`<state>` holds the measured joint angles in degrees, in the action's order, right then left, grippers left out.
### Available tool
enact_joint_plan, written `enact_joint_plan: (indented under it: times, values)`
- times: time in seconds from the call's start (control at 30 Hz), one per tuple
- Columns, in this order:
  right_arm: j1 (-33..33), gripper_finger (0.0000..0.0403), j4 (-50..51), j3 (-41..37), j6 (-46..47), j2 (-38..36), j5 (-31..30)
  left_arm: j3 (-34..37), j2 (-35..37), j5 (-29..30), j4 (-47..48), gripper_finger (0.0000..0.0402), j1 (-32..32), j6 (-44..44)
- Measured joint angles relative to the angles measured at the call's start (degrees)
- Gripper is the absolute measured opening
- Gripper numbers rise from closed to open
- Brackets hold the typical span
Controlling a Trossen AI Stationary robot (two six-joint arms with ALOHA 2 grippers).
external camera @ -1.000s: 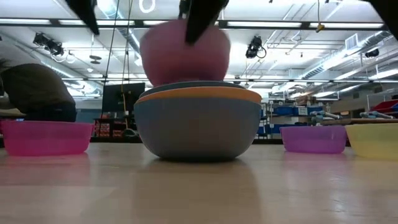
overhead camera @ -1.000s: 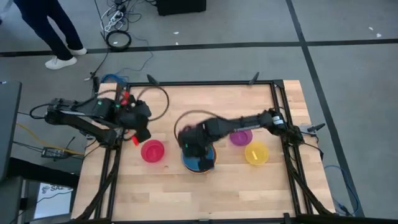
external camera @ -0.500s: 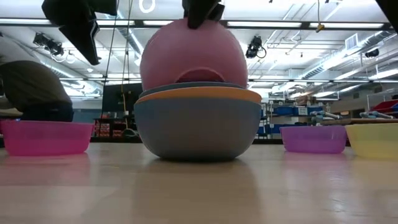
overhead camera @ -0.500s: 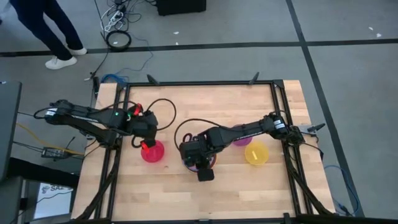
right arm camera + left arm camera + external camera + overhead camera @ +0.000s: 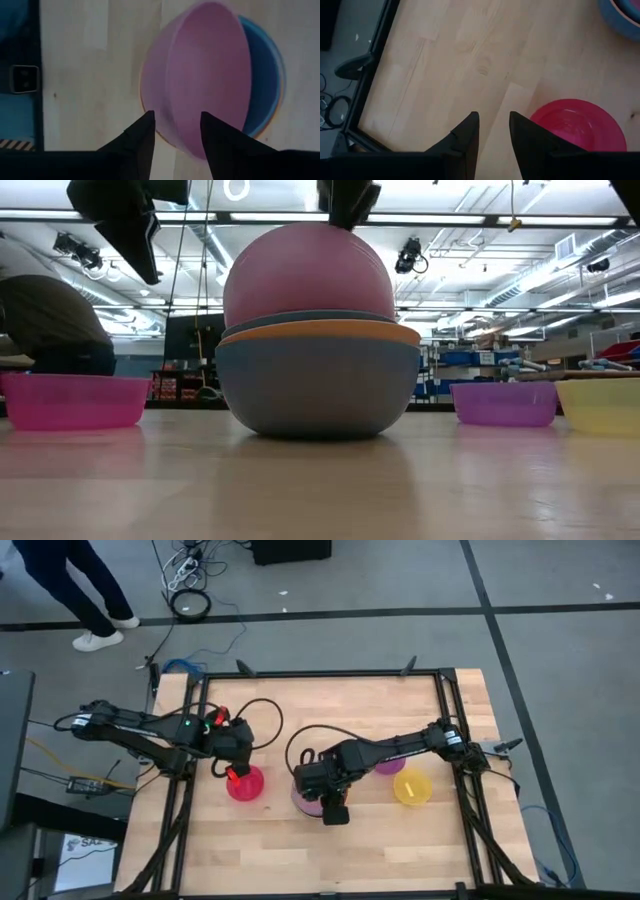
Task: Nest bowls inside each other
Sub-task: Stack the pink bowl on top of the blue bowl
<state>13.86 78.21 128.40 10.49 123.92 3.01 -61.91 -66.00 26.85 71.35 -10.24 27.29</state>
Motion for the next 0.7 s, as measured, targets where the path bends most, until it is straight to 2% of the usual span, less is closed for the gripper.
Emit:
enact_joint_plan:
  times: [0.13, 0.2, 0.3, 0.4, 0.47, 0.6, 0.7]
  values:
    - [-0.25, 0.0144, -1.53, 0.05, 0.13, -2.8, -0.58, 0.0, 0.0, 0.0, -0.52, 0.0117, 0.0, 0.0]
    - [-0.25, 0.0144, -4.91, 0.09, 0.43, -3.75, -3.14, 0.0, 0.0, 0.02, -1.24, 0.0117, 0.0, -0.01]
    - [0.26, 0.014, -9.29, 0.16, -0.31, -3.39, -6.39, 0.0, 0.0, 0.5, -1.47, 0.0117, 0.0, -0.01]
    - [0.36, 0.0134, -10.85, 0.16, -0.9, -0.99, -6.2, 0.0, 0.04, 0.74, -1.53, 0.0117, 0.0, -0.02]
    - [0.38, 0.013, -10.2, 0.11, -0.33, 1.2, -4.25, 0.0, 0.04, 0.78, -1.55, 0.0117, 0.0, 0.0]
    - [0.03, 0.0121, -9.88, -0.01, 1.12, 4.14, 4.74, 0.0, 0.04, 0.86, -1.5, 0.0117, 0.0, 0.08]
    - [-0.54, 0.0112, -9.7, -0.02, 2.13, 3.39, 5.85, 0.0, 0.04, 1.18, -1.61, 0.0117, 0.0, 0.04]
